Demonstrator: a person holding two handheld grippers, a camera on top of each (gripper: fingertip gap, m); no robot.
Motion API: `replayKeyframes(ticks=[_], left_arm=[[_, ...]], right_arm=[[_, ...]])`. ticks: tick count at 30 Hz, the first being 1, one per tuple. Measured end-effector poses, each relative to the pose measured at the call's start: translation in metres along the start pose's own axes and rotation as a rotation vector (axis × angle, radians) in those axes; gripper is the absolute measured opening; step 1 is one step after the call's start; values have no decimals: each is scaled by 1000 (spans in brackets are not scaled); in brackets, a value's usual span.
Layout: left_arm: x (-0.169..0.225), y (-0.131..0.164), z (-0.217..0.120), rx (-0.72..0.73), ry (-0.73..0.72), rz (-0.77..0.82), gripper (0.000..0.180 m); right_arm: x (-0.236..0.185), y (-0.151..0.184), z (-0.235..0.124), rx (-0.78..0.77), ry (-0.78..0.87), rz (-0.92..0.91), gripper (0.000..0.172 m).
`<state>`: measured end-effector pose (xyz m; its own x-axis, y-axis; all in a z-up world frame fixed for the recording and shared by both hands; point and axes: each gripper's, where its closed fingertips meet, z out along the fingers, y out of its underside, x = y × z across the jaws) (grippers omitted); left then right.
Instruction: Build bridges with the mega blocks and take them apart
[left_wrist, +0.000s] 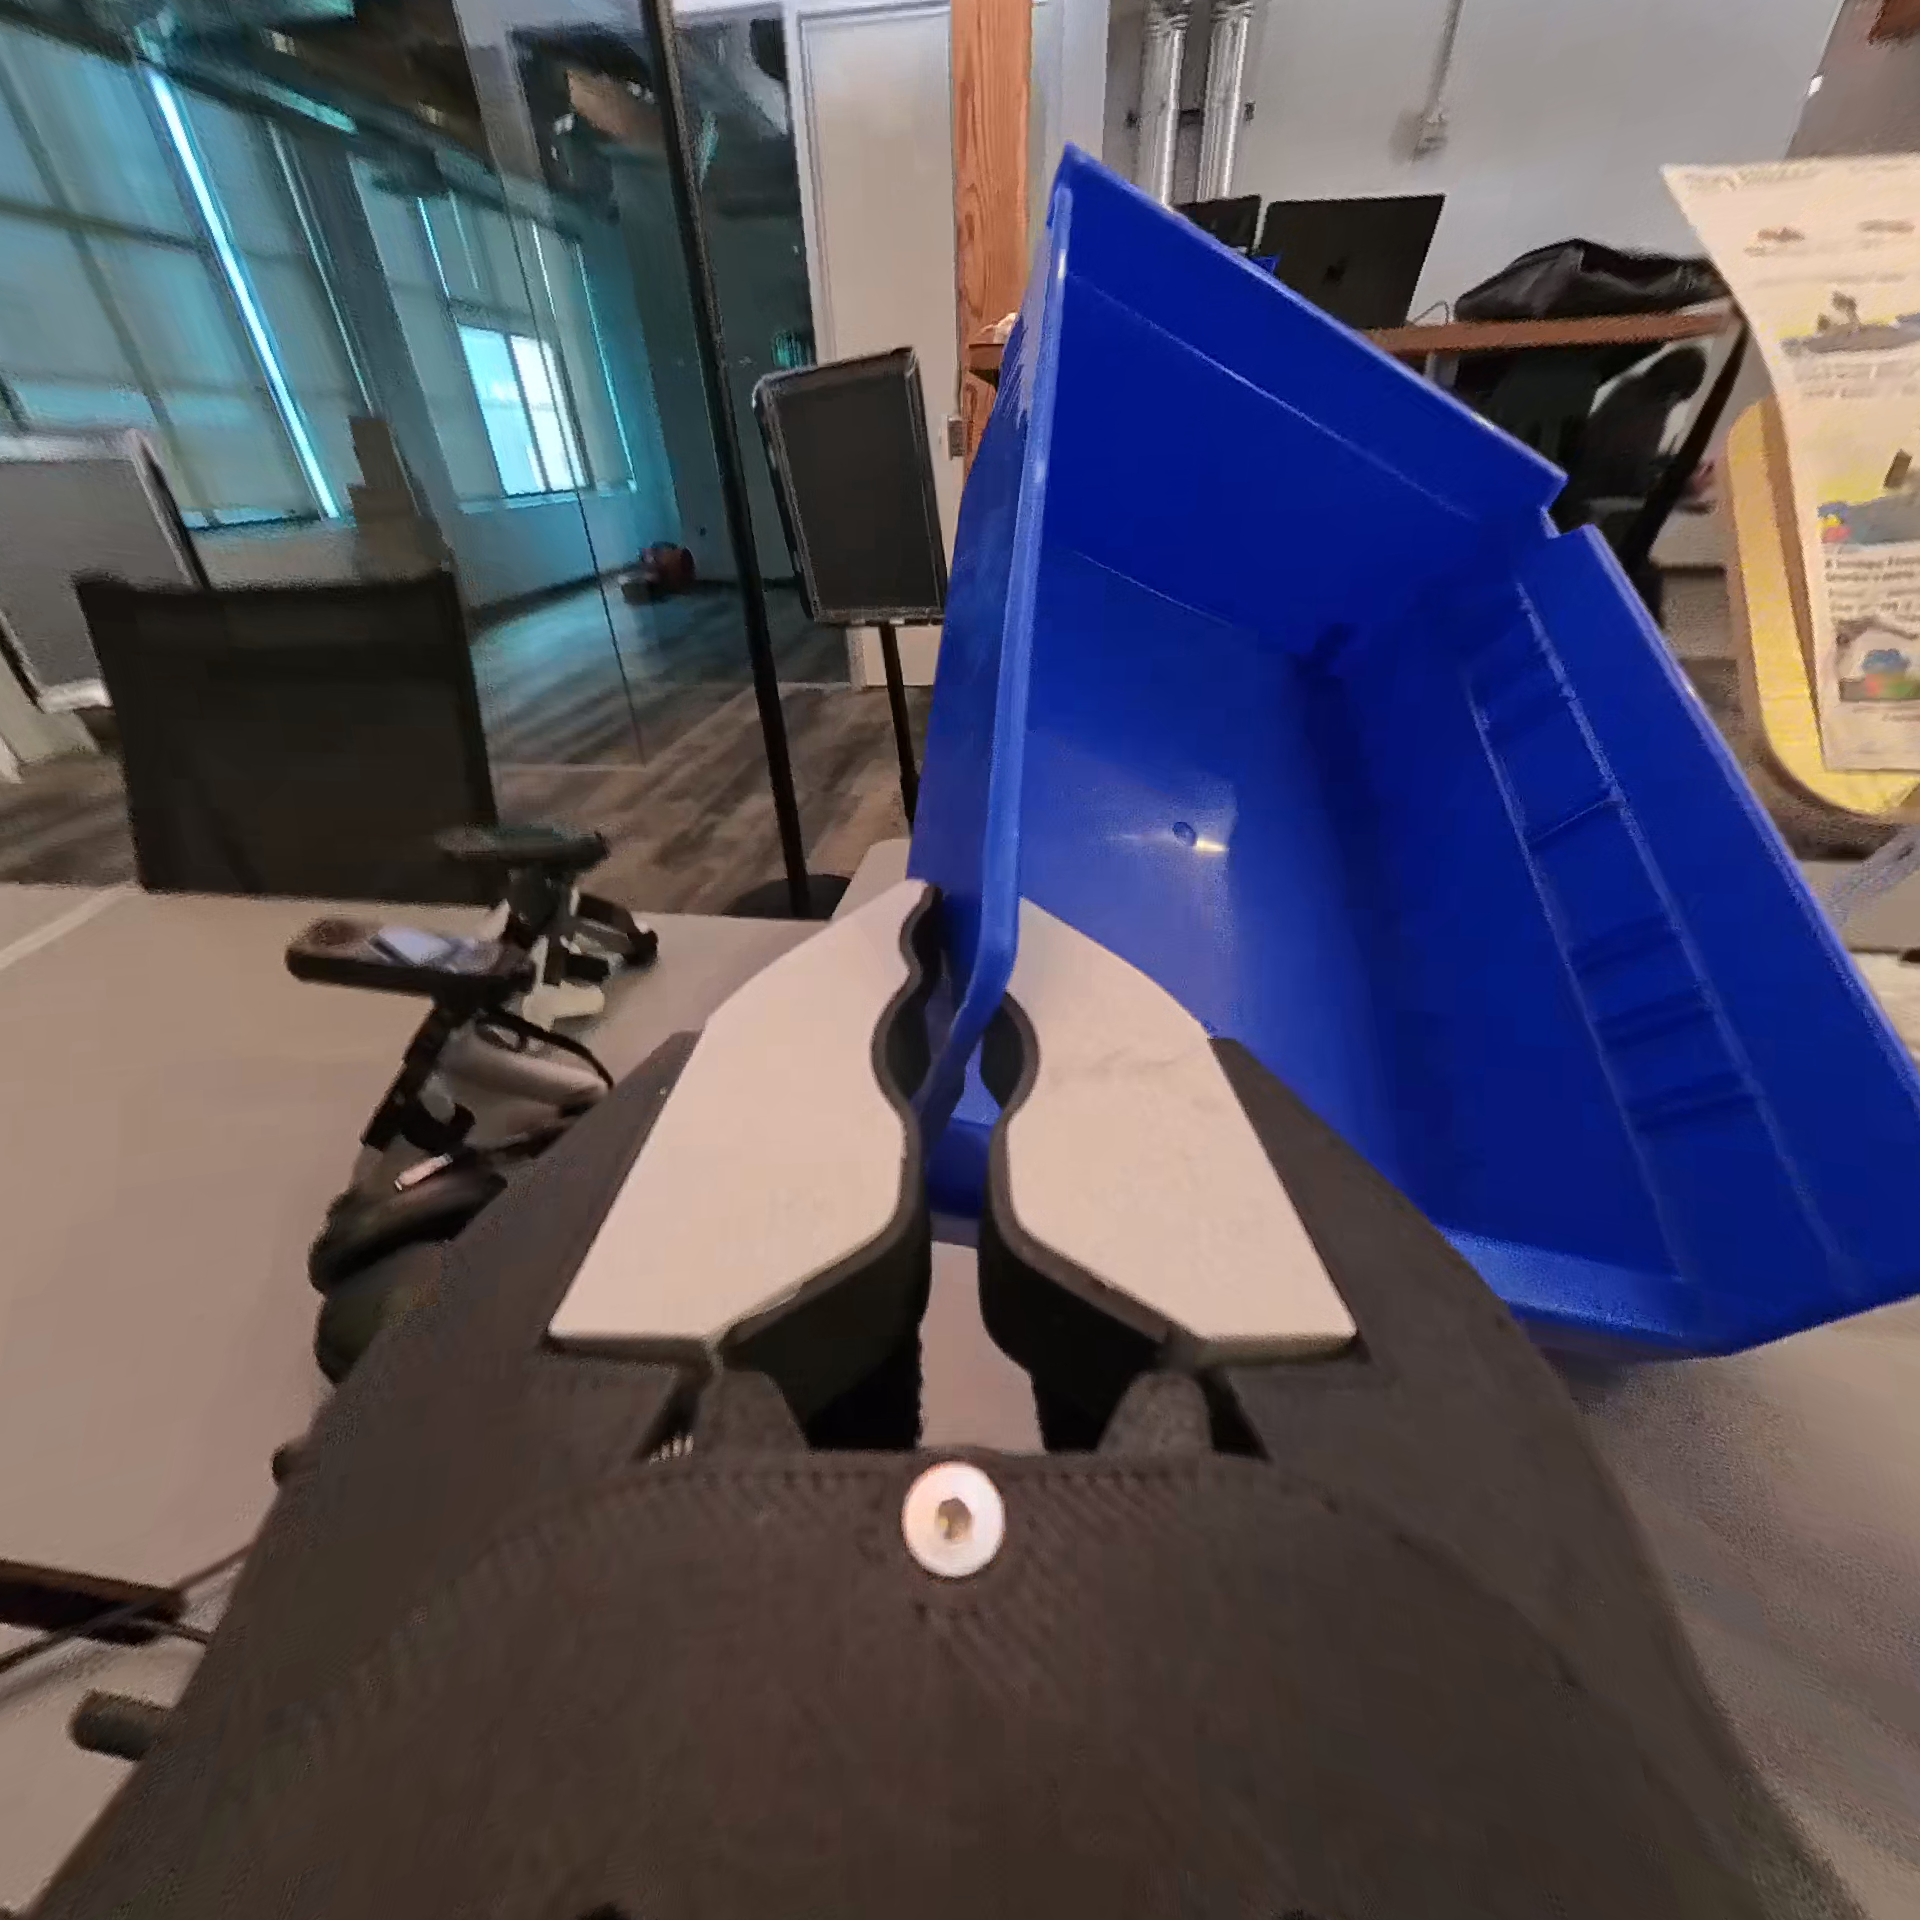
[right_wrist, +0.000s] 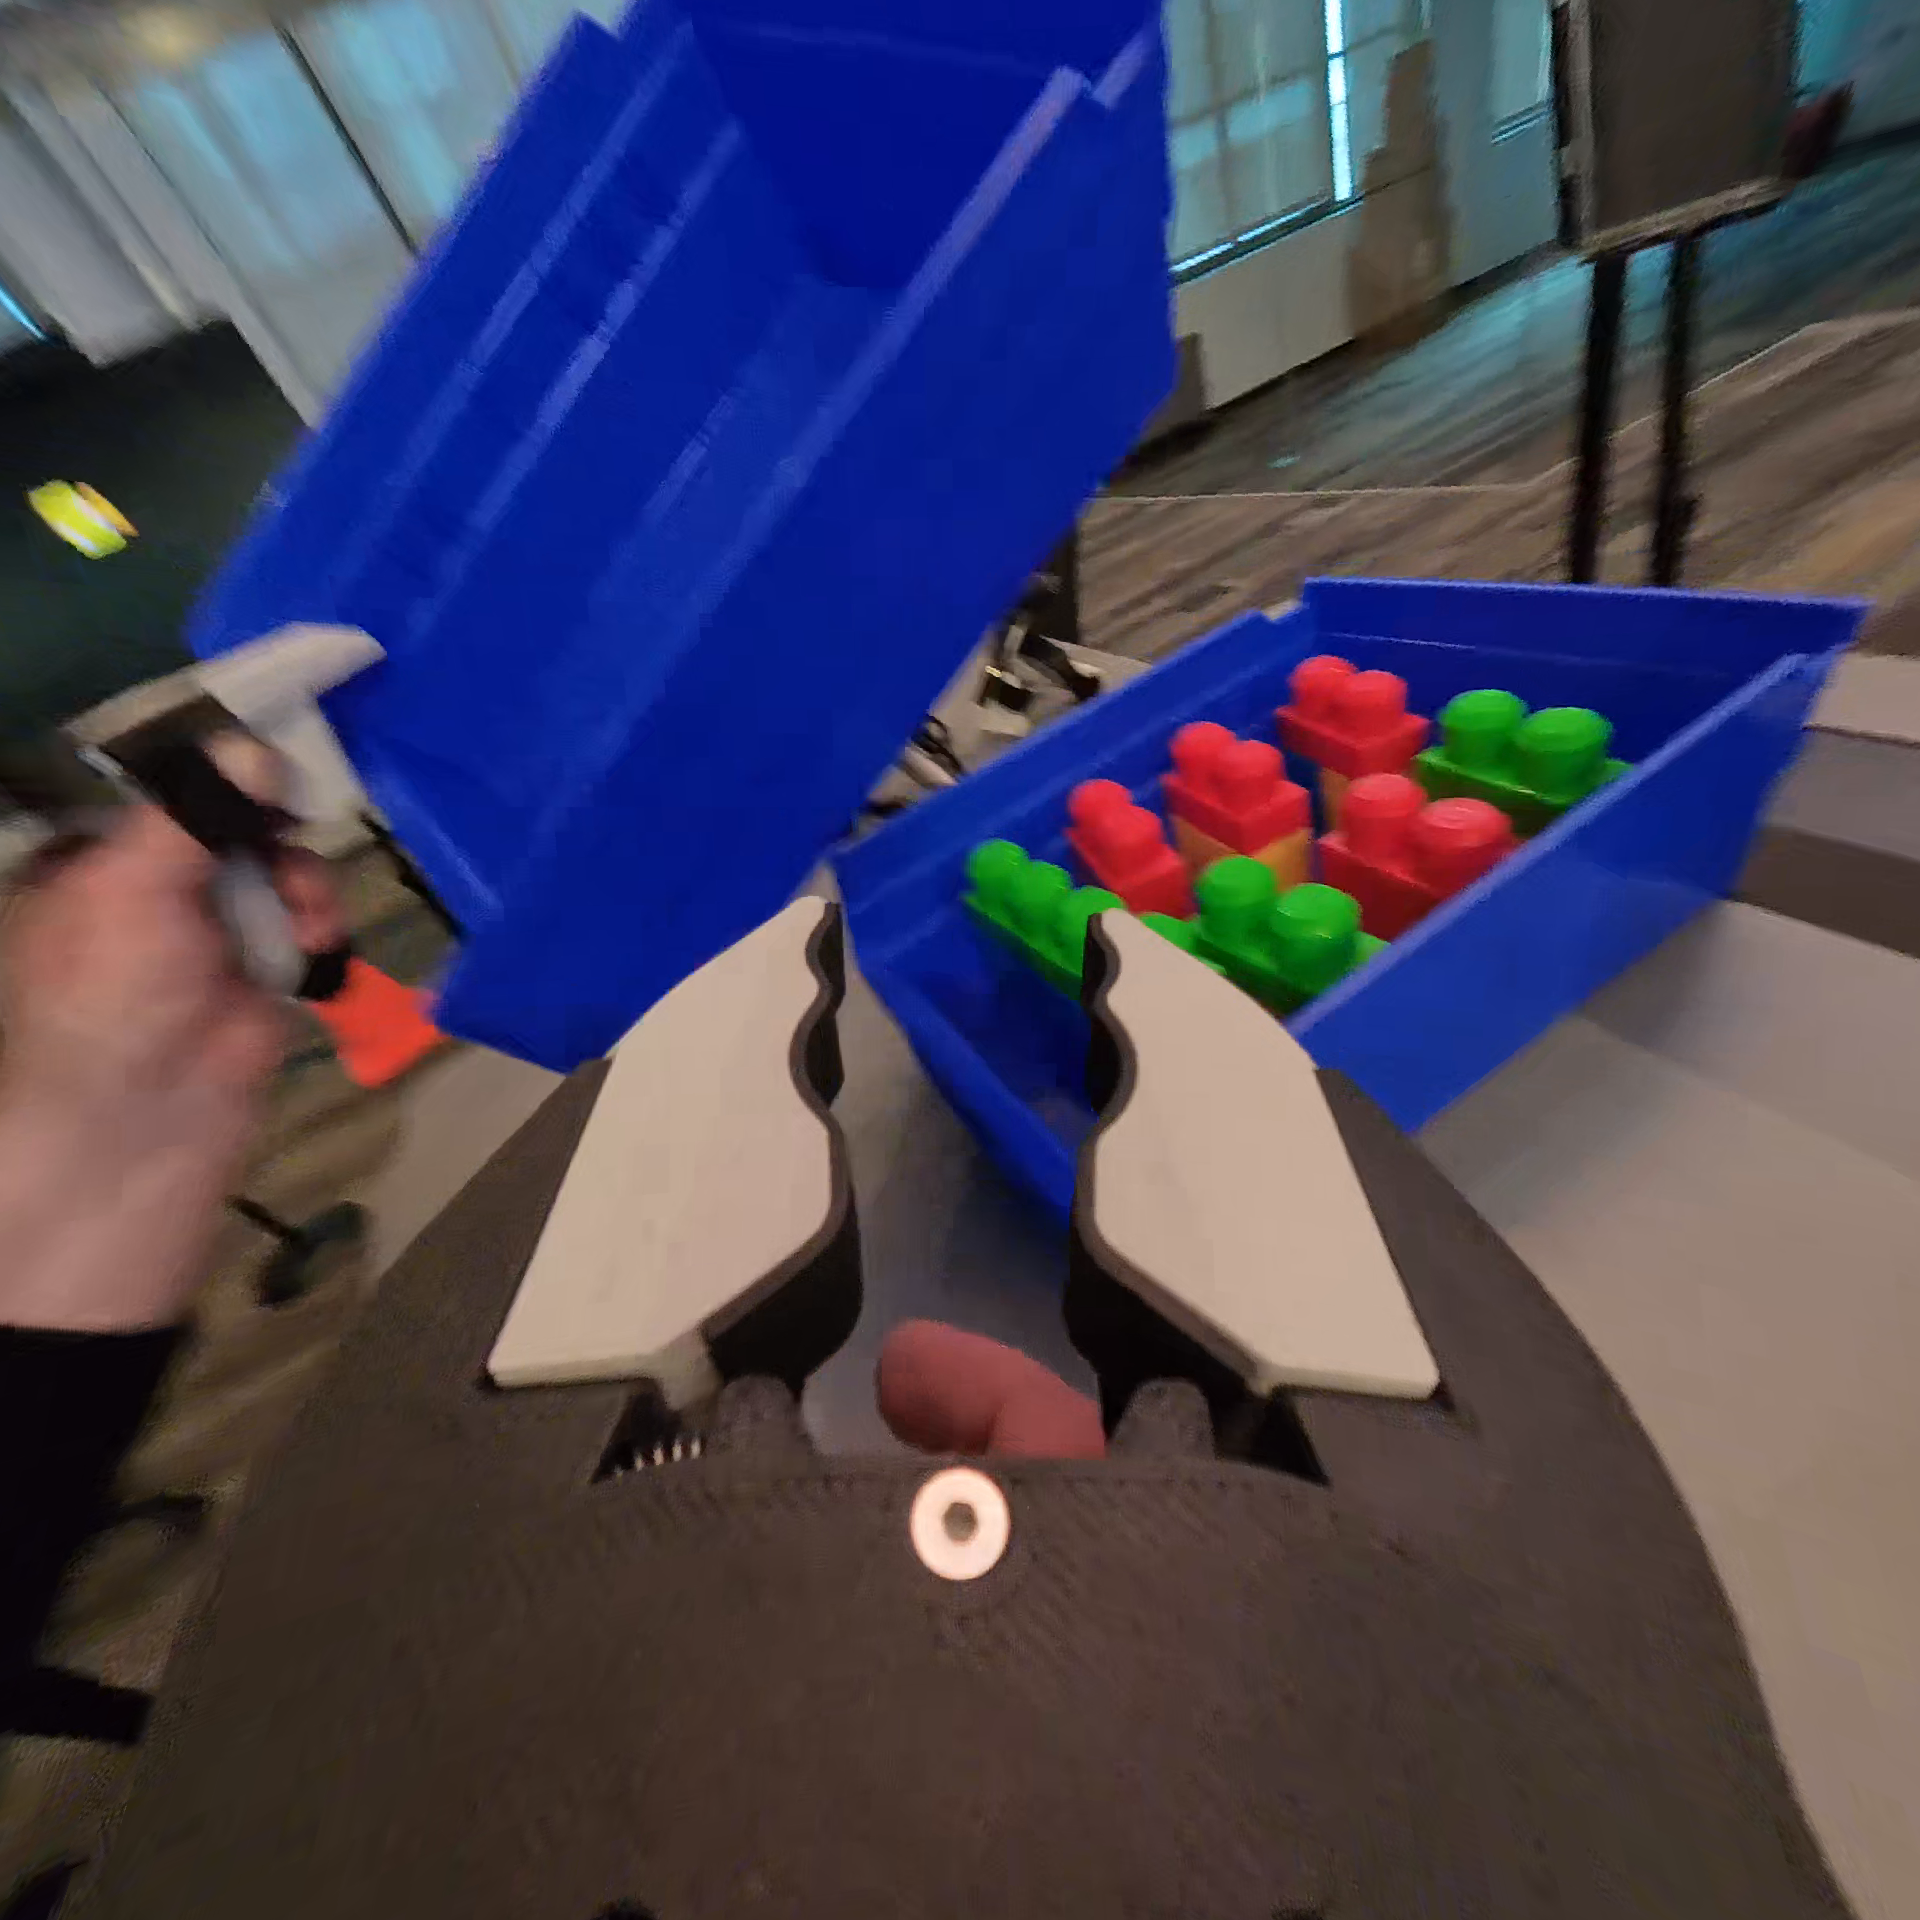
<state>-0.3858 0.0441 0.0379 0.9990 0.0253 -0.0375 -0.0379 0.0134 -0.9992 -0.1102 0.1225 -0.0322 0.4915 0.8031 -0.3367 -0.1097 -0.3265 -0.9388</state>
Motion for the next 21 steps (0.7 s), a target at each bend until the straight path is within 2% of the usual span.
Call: replayKeyframes(ticks=[3,8,12,14,17,21], left_arm=[[37,-17,2,8,-9,152,5],[103,-43,-1,39,-4,380,5],[153,-54,-7,101,33,499,4],[173,-60,-12,130,33,562,4],[197,-69,-21,185,45,618,5],[223,-79,-33,256,47,672,7]], right_arm=[[-19,-25,-4,69,-99,161,31],[-9,-18,5,17,-86,296,50],[1,-8,7,26,-93,398,52],[12,-8,3,61,-62,430,48],[28,-10,-6,110,-44,473,22],[35,-24,-16,164,-36,409,15]])
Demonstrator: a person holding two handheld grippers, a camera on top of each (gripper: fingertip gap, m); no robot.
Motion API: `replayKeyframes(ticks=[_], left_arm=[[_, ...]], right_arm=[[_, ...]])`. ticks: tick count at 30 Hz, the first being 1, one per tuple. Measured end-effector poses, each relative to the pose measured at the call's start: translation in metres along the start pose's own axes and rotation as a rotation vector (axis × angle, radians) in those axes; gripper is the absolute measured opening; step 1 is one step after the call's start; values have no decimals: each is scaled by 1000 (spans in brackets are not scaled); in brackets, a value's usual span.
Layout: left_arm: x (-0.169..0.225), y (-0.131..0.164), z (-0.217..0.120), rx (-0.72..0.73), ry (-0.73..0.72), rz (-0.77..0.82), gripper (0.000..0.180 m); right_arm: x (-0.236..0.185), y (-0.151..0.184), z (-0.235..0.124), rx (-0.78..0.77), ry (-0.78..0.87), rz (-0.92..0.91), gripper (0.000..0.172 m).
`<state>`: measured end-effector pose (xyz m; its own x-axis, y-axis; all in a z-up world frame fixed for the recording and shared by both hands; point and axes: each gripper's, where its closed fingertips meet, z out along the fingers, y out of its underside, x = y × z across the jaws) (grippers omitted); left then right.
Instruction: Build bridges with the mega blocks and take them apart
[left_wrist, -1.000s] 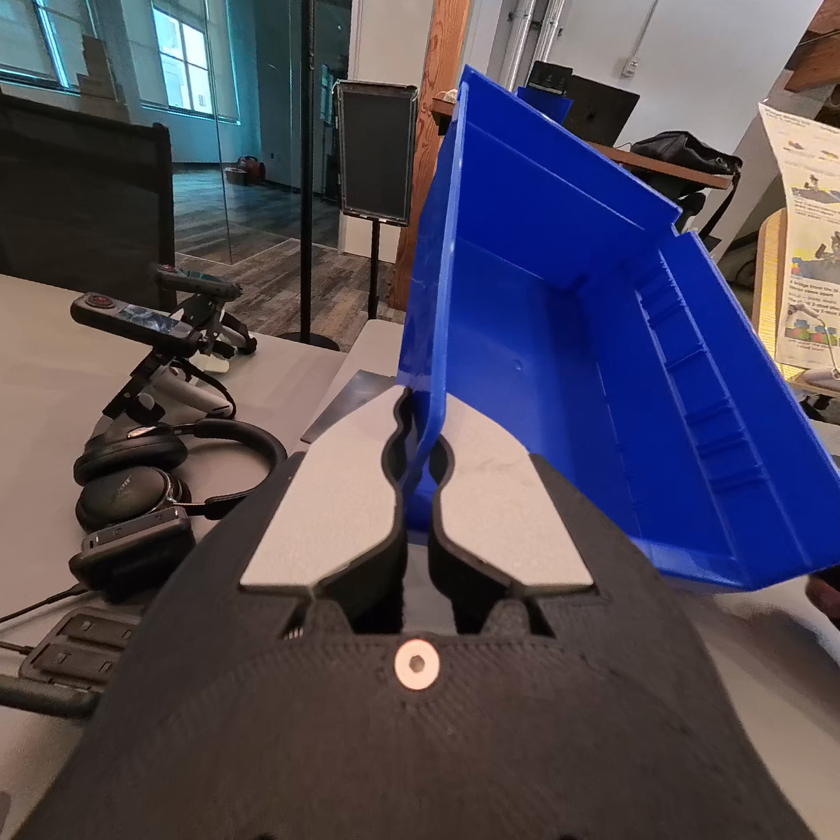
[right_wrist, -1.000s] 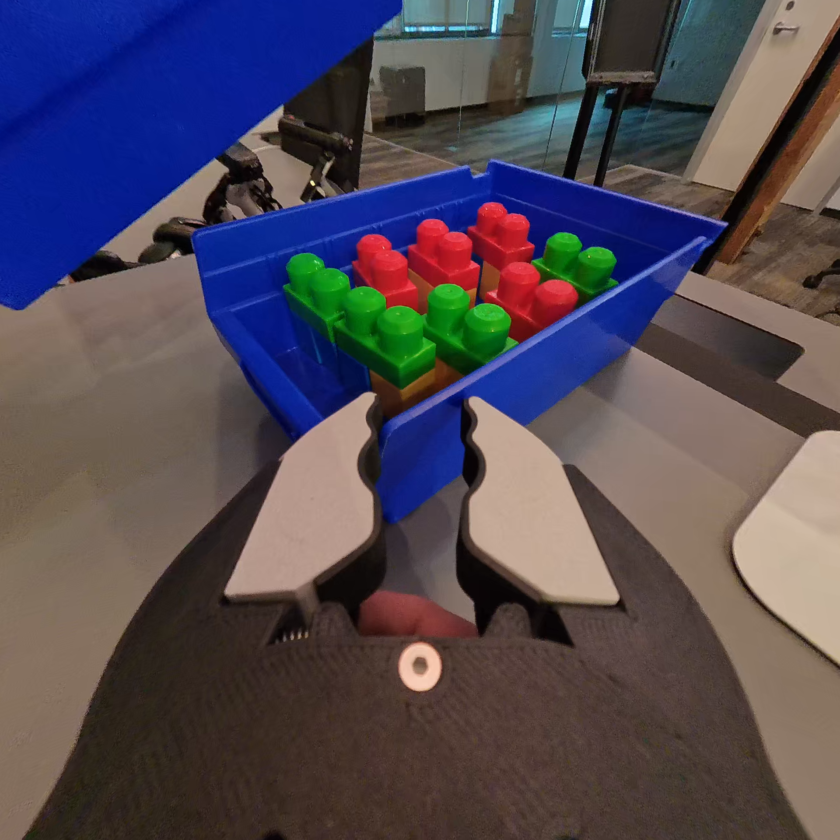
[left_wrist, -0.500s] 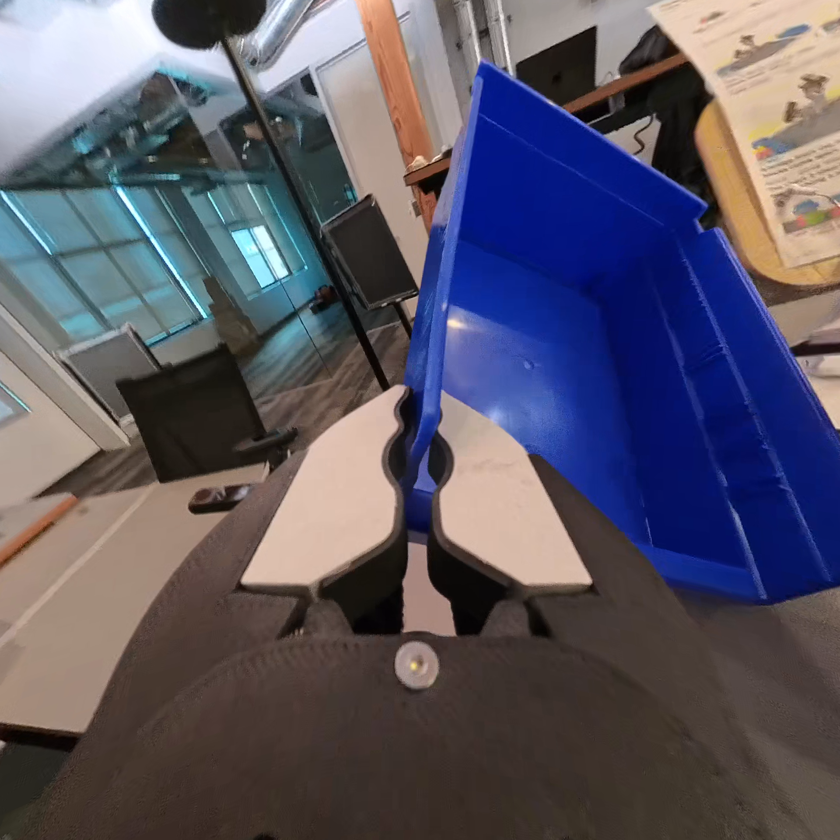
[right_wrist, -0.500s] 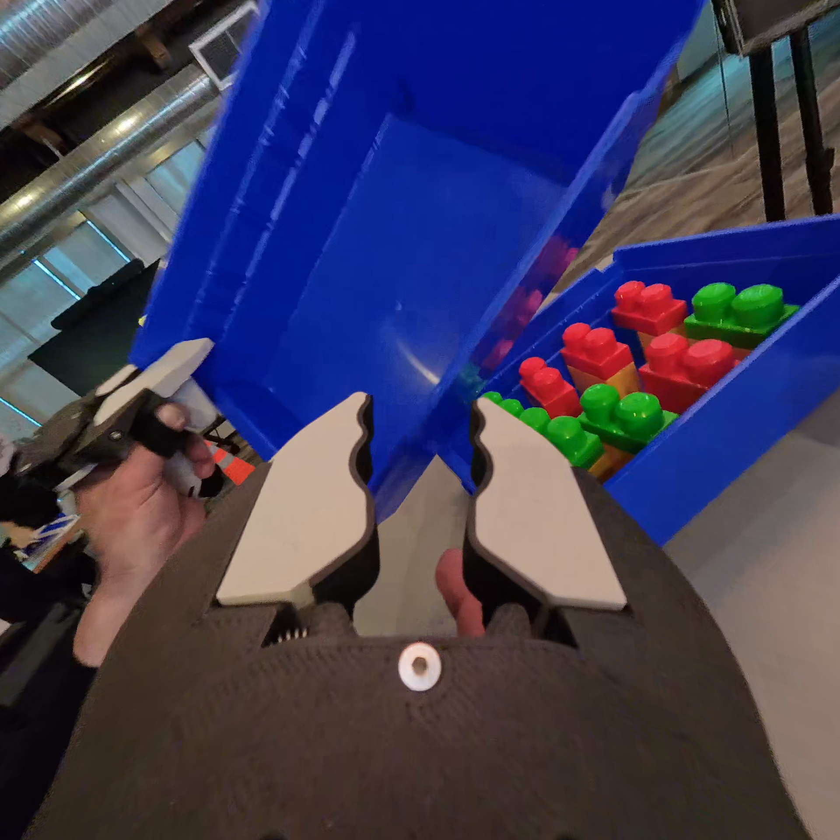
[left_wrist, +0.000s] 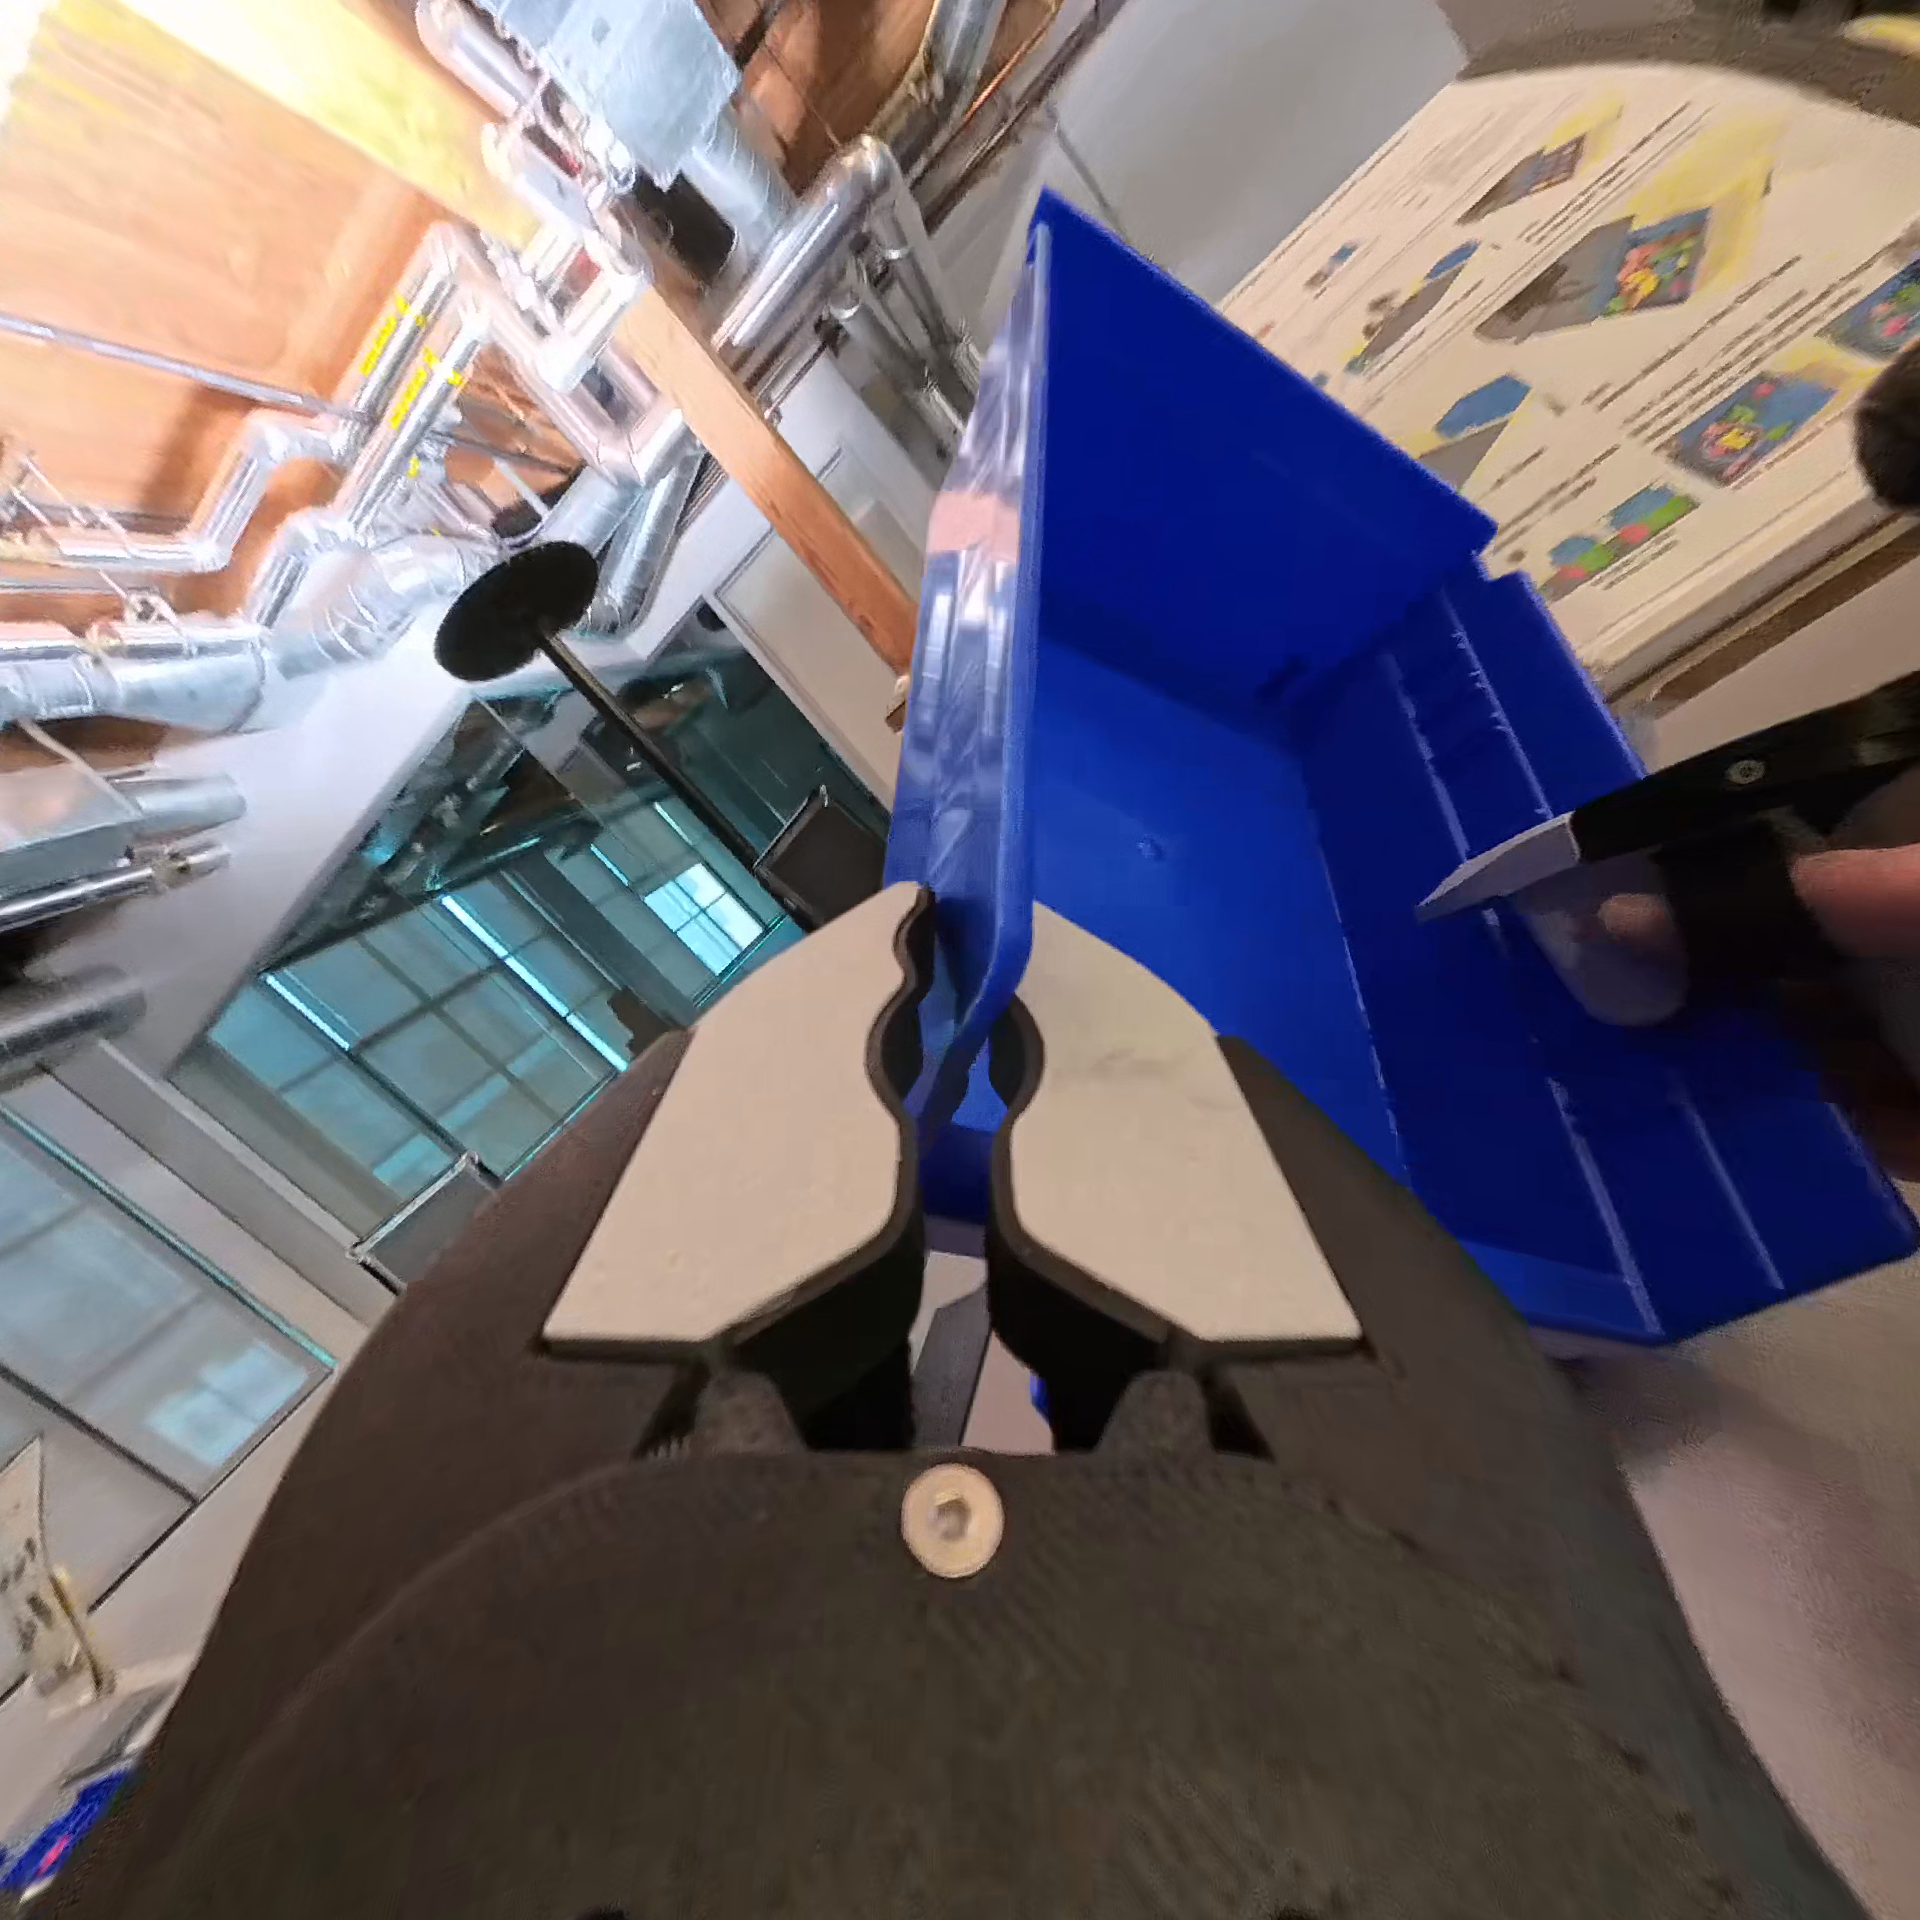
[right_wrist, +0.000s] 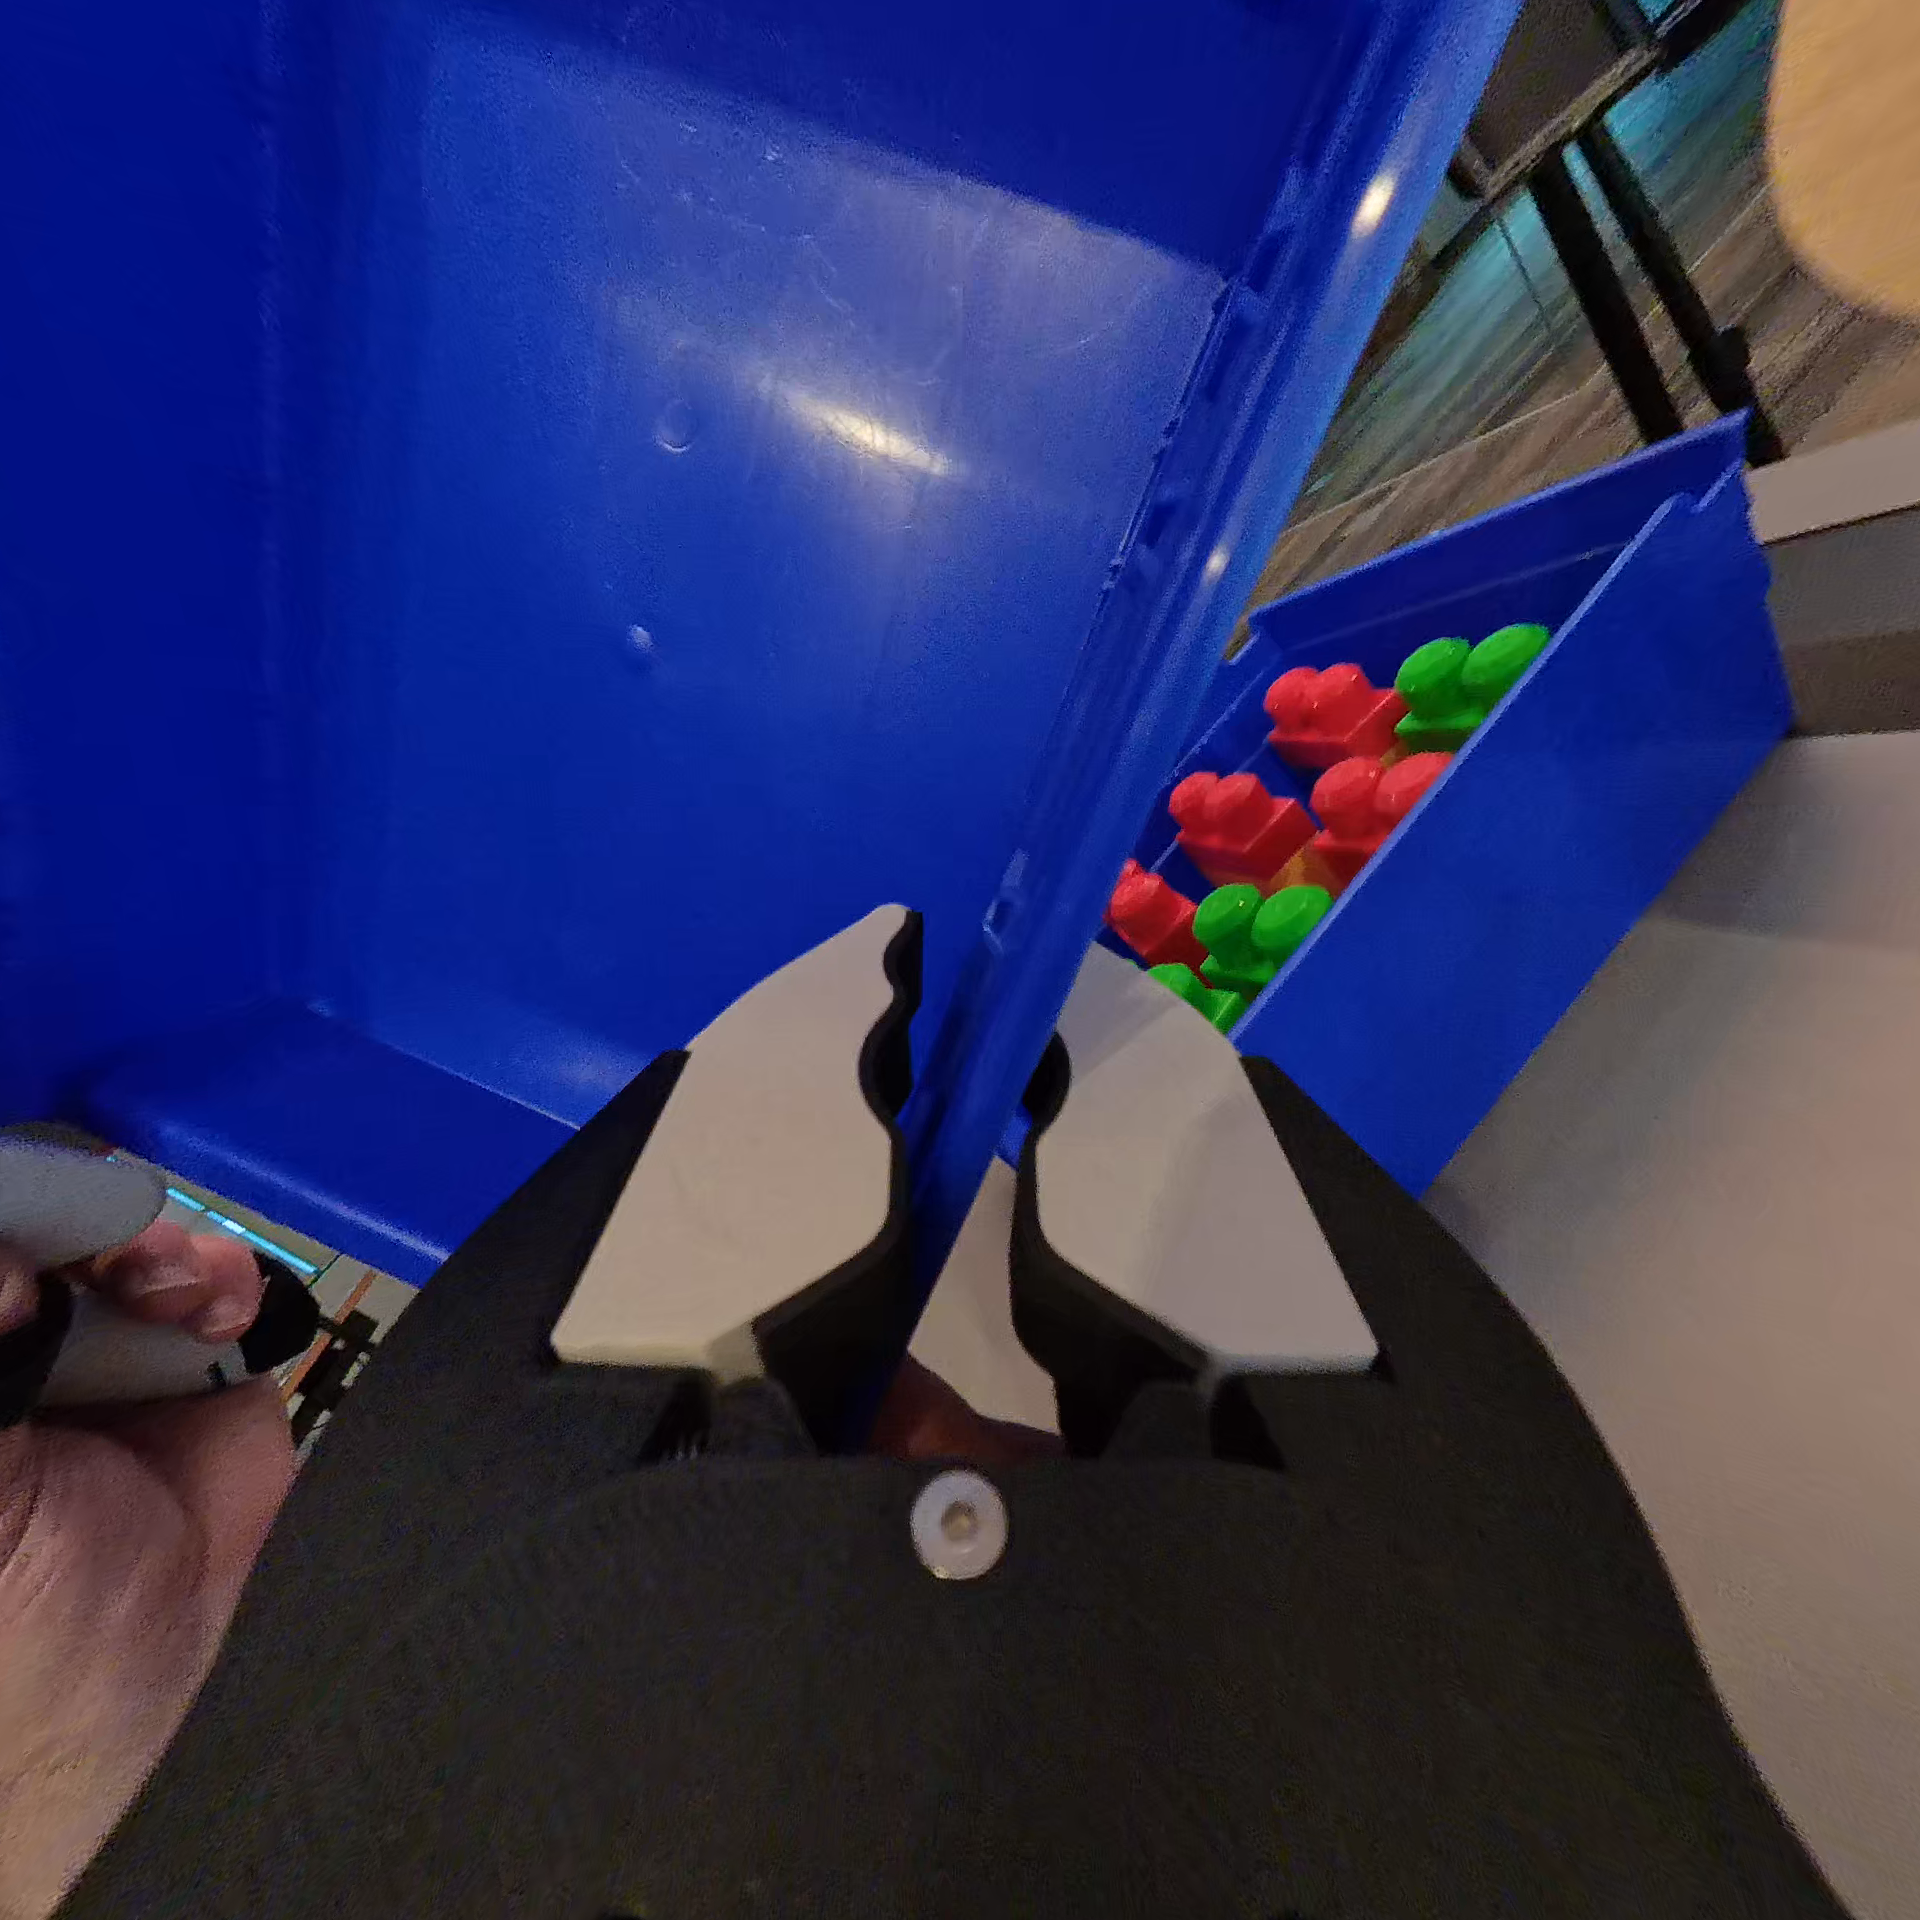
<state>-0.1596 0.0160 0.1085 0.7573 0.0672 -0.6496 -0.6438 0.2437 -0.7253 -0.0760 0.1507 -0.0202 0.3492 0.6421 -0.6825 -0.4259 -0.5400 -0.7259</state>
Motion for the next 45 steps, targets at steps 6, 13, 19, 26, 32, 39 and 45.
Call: replayKeyframes(ticks=[6,13,19,26,32,39,45], left_arm=[[10,-45,-16,153,108,-46,24],[0,-51,-23,248,371,-302,62],[-4,-30,-14,269,442,-429,54],[-3,117,37,-55,395,-530,61],[14,224,58,-287,295,-416,63],[29,274,77,-432,267,-520,65],[43,292,87,-467,304,-668,43]], right_arm=[[-24,-49,-20,105,-34,-120,10],[-44,-143,-89,228,110,-437,11],[-32,-211,-192,331,285,-602,7],[24,-244,-343,183,568,-705,7],[95,-228,-449,-96,860,-716,9],[168,-194,-506,-289,986,-587,8],[221,-178,-519,-426,977,-401,10]])
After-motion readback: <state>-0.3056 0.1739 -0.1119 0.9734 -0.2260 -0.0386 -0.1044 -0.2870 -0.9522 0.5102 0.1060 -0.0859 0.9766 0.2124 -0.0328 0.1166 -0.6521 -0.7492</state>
